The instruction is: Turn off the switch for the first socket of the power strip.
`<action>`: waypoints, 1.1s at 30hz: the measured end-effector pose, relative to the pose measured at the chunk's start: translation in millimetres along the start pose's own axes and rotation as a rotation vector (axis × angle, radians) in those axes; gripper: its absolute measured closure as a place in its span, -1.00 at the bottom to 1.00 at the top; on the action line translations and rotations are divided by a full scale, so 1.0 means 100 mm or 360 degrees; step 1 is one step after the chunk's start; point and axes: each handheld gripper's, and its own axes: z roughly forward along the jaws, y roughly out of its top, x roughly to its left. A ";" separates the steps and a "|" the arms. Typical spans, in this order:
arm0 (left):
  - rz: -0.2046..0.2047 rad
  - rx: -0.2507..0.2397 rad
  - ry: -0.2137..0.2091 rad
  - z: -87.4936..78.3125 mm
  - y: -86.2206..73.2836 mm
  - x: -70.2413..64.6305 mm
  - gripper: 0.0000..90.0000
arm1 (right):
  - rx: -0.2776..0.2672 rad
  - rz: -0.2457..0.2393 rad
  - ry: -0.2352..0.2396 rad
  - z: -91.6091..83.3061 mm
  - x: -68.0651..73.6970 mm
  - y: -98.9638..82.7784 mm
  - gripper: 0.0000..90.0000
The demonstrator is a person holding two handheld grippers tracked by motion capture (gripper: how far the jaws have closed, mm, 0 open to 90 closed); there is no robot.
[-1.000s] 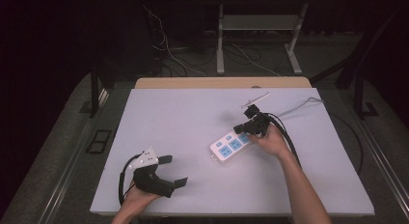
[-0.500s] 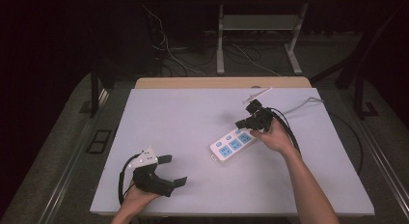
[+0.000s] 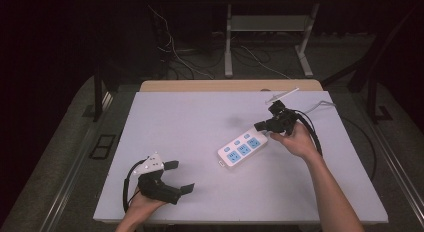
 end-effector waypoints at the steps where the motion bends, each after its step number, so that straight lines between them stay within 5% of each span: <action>1: 0.0002 0.0001 -0.0001 0.00 0.00 0.00 -1.00 | -0.0005 0.0002 -0.0003 -0.02 -0.01 -0.01 1.00; 7: 0.0001 -0.0001 0.0000 0.00 0.00 0.00 -1.00 | -0.0040 0.0050 -0.0025 -0.19 -0.04 -0.11 0.99; 18: 0.0008 0.0004 -0.0004 0.01 0.00 -0.01 -1.00 | -0.0128 0.0126 -0.0042 -0.48 -0.05 -0.30 0.59; 33: 0.0007 0.0004 -0.0005 0.01 0.00 -0.02 -1.00 | -0.0283 0.0226 -0.0147 -0.75 0.08 -0.59 -0.47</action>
